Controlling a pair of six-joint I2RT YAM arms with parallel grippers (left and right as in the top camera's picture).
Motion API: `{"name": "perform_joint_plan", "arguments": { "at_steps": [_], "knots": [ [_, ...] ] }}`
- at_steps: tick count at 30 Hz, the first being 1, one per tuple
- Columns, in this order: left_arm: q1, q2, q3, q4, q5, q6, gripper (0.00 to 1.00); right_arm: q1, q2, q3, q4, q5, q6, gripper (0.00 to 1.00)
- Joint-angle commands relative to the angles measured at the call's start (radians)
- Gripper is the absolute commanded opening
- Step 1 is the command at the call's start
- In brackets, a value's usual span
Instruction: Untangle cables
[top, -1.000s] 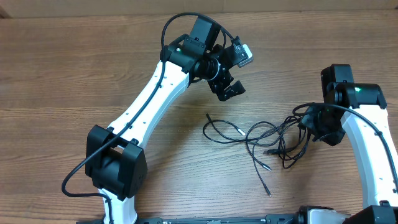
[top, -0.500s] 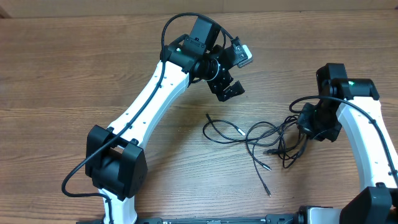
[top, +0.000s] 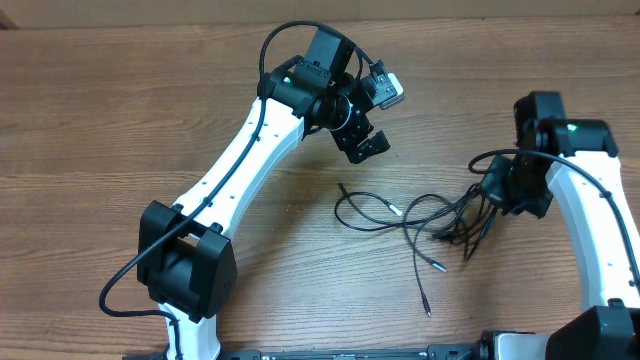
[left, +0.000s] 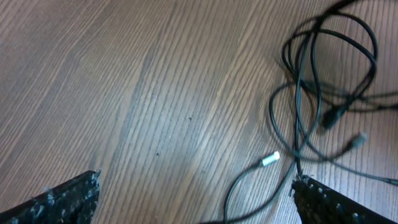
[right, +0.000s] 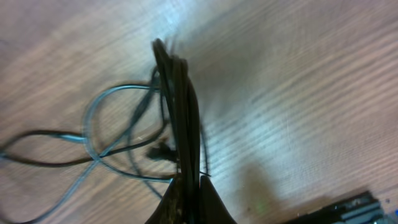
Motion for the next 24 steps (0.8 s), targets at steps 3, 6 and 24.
{"name": "perform_joint_plan", "arguments": {
  "at_steps": [3,6,24],
  "knots": [
    [-0.005,-0.004,0.008,0.03,-0.005,-0.006,0.99,-0.001,-0.006,0.242,-0.047,-0.013,-0.062,0.04],
    [-0.005,-0.004,0.008,0.045,-0.002,-0.006,1.0,-0.001,-0.006,0.334,-0.074,-0.061,-0.092,0.04],
    [0.008,-0.004,0.008,0.109,0.474,0.074,1.0,-0.001,-0.006,0.801,-0.147,-0.421,-0.204,0.04]
  ]
}}
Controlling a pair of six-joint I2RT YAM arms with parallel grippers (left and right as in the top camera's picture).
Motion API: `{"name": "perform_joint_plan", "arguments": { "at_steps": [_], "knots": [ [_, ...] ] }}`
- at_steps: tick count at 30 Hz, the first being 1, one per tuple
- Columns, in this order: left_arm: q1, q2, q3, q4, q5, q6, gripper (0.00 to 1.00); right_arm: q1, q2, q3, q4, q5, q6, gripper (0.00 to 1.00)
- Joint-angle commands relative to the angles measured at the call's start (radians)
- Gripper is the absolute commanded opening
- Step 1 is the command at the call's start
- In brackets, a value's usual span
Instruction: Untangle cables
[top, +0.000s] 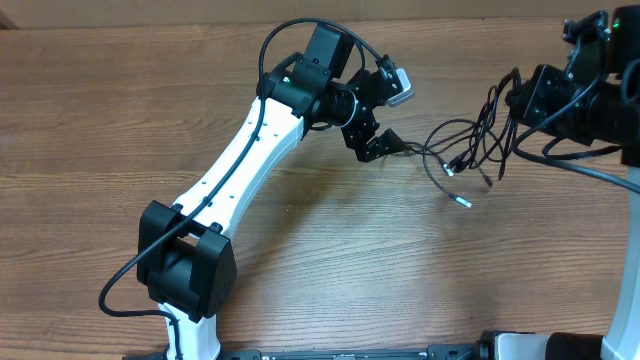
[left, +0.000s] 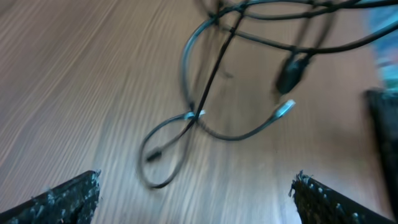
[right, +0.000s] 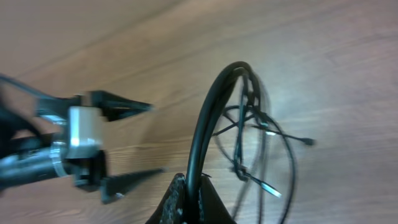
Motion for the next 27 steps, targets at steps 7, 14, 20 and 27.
{"name": "perform_joint_plan", "arguments": {
  "at_steps": [7,14,20,27],
  "knots": [
    [0.006,-0.004,0.008,0.165,0.476,0.046,1.0,-0.001,-0.008,0.086,0.01,-0.239,-0.032,0.04],
    [0.005,-0.004,0.008,0.375,0.541,-0.106,1.0,-0.001,-0.008,0.086,-0.013,-0.31,-0.05,0.04],
    [-0.004,-0.003,0.008,0.439,0.516,-0.134,0.99,-0.001,-0.008,0.086,-0.017,-0.402,-0.068,0.04],
    [-0.023,0.022,0.008,0.44,0.477,-0.145,1.0,-0.001,-0.008,0.086,-0.008,-0.493,-0.068,0.04]
  ]
}}
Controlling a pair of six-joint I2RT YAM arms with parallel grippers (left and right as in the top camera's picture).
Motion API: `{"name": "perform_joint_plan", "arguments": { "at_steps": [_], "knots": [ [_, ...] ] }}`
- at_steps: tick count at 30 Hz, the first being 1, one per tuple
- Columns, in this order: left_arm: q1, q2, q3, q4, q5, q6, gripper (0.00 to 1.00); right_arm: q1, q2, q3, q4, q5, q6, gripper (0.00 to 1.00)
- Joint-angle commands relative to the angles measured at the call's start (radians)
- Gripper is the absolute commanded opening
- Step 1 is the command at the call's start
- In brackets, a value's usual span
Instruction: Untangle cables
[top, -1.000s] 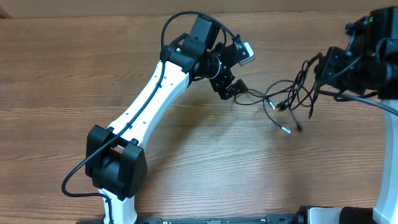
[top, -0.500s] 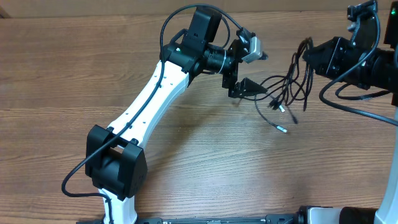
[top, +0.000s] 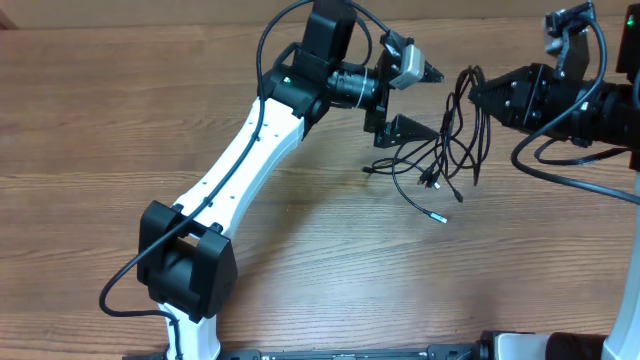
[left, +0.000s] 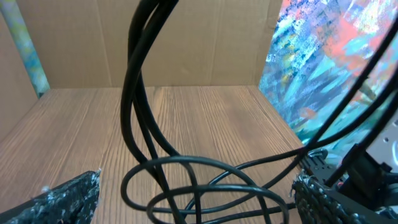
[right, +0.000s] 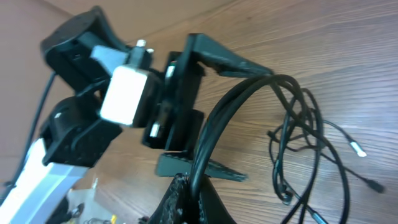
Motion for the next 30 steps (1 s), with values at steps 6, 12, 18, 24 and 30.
{"name": "perform_joint_plan", "arguments": {
  "at_steps": [6,12,18,24,30],
  "knots": [
    [-0.032,0.051,0.008,0.053,-0.01,-0.062,0.99,-0.001,-0.009,0.03,0.029,-0.127,-0.014,0.04],
    [-0.032,0.058,0.008,0.087,-0.082,-0.094,1.0,-0.001,-0.009,0.03,0.029,-0.164,-0.014,0.04],
    [-0.036,0.058,0.008,0.089,-0.125,-0.097,0.09,-0.001,-0.009,0.03,0.042,-0.164,-0.015,0.04],
    [-0.035,0.058,0.008,0.084,-0.212,-0.135,0.04,-0.001,-0.009,0.03,0.042,-0.096,-0.022,0.04],
    [-0.004,0.058,0.008,-0.003,-0.468,-0.135,0.04,-0.001,-0.009,0.03,0.013,0.123,-0.014,0.04]
  ]
}}
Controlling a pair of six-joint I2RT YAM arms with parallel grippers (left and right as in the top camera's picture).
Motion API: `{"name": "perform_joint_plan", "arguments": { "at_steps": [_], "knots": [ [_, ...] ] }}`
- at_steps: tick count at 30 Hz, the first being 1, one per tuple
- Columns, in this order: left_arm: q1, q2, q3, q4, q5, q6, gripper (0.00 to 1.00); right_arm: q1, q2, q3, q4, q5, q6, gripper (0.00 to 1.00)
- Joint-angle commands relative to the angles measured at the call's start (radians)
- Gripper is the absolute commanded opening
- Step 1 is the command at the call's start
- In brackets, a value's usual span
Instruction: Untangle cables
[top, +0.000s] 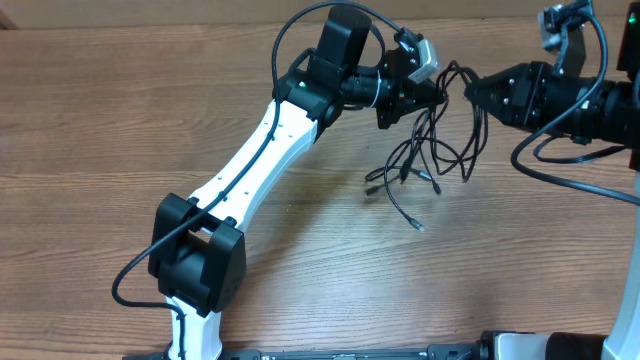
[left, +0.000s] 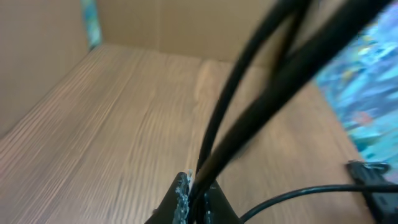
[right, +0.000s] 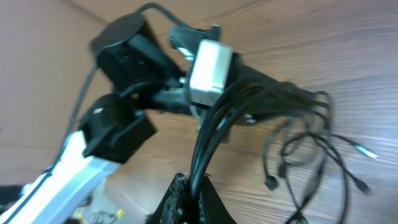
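Note:
A tangle of thin black cables hangs in the air over the back right of the table, its loose plug ends dangling toward the wood. My left gripper is shut on a pair of strands near the top of the bundle. My right gripper faces it from the right, a short way off, shut on a thick bunch of the same cables. In the right wrist view the left arm's camera block sits just beyond the bunch, and loops with plugs hang to the right.
The wooden table stretches out below and to the left. A cardboard wall stands at the back, with a colourful painted panel beside it. The left arm's white links cross the middle of the table.
My left gripper was open with the hanging cables between its fingers; it is now shut on two strands, slightly further right. The right gripper still holds its bunch in about the same place.
At first the tangle lay on the table with my right gripper shut on its right end and the left open above the wood. Then the right held the bundle up at the back right. The left's open fingers came around the hanging strands and are now shut on them.

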Motion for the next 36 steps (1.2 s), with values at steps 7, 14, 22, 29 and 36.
{"name": "perform_joint_plan", "arguments": {
  "at_steps": [7,14,22,29,36],
  "knots": [
    [0.109,0.013,0.008,-0.173,-0.45,-0.025,0.04,-0.001,-0.009,0.03,-0.003,0.331,0.026,0.04],
    [0.226,0.009,0.008,-0.225,-0.591,-0.154,0.04,-0.001,-0.009,0.029,-0.025,0.544,0.084,0.04],
    [0.295,-0.001,0.008,-0.277,-0.591,-0.177,0.04,-0.001,-0.009,0.029,-0.037,0.621,0.1,0.04],
    [0.262,-0.089,0.01,-0.282,-0.591,-0.172,0.04,-0.001,-0.007,-0.026,-0.041,0.662,0.133,0.04],
    [0.197,-0.255,0.01,-0.254,-0.591,-0.137,0.04,-0.001,-0.006,-0.177,-0.007,0.455,0.018,0.1]
  ]
}}
